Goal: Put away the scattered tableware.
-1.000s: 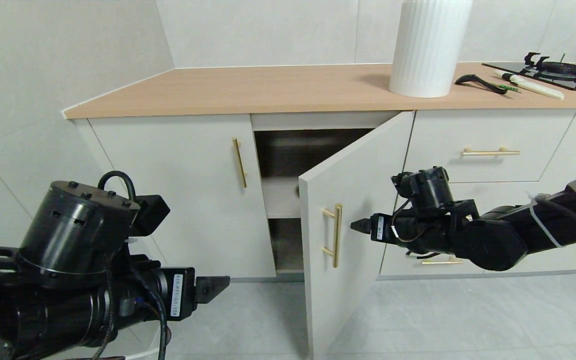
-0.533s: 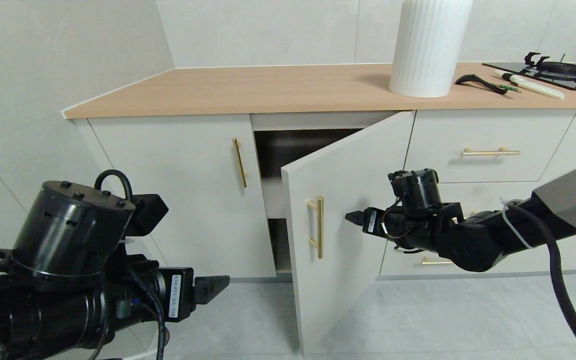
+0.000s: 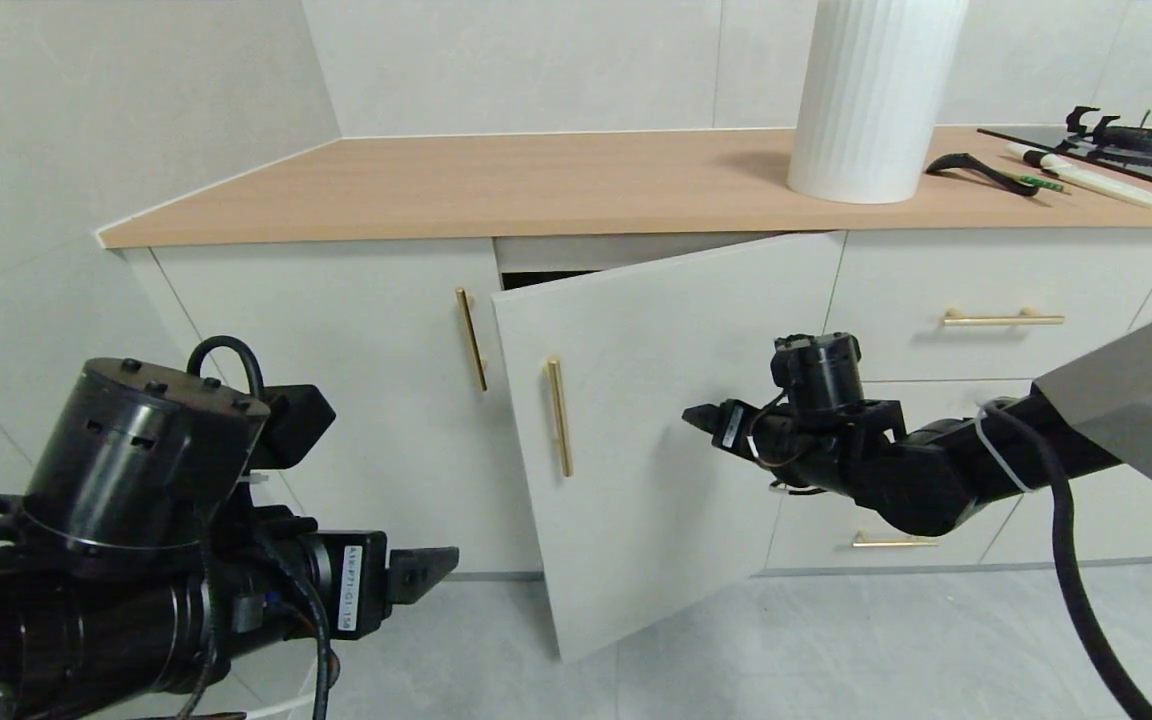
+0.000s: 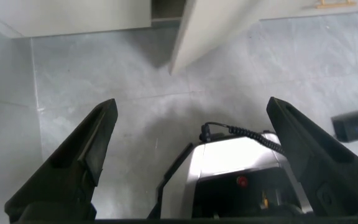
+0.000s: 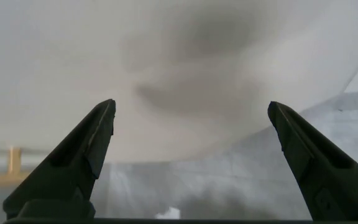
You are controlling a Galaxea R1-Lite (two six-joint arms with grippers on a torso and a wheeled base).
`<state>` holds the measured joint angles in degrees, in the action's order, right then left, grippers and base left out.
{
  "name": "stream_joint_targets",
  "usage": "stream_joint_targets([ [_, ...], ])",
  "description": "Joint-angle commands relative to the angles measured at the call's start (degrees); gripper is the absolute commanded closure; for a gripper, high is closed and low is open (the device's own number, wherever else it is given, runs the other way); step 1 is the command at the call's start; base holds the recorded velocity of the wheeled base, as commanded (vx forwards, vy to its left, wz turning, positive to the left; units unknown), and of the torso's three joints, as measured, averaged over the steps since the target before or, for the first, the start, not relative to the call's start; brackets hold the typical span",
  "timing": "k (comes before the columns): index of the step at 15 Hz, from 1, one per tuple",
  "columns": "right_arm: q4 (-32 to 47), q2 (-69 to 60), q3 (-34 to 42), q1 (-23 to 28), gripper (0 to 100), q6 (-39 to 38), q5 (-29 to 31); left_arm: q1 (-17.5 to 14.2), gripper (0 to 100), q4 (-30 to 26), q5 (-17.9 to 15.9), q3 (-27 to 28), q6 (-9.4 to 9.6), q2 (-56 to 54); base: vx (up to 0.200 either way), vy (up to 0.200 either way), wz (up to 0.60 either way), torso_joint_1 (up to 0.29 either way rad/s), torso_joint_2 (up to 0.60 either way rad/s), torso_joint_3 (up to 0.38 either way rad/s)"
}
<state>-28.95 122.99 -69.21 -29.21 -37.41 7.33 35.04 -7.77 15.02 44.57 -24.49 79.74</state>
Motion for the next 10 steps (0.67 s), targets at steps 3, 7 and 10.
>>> stream_joint_targets([
  [3, -0.23, 4.01, -5.41, 0.03, 0, -3.54, 3.4, 0.03, 0, 0.03, 0.01, -0.1, 0.06, -0.2, 0.0, 0.0, 0.0, 0.0, 0.0, 0.0],
  [7, -0.23, 7.97, -10.69, 1.17, 0, -5.92, 7.97, 0.03, 0, 0.03, 0.01, -0.18, 0.06, -0.29, 0.0, 0.0, 0.0, 0.0, 0.0, 0.0],
  [10, -0.14, 12.01, -16.22, 3.46, 0, -7.94, 11.31, 0.03, 0, 0.03, 0.01, -0.18, 0.06, -0.37, 0.0, 0.0, 0.0, 0.0, 0.0, 0.0],
])
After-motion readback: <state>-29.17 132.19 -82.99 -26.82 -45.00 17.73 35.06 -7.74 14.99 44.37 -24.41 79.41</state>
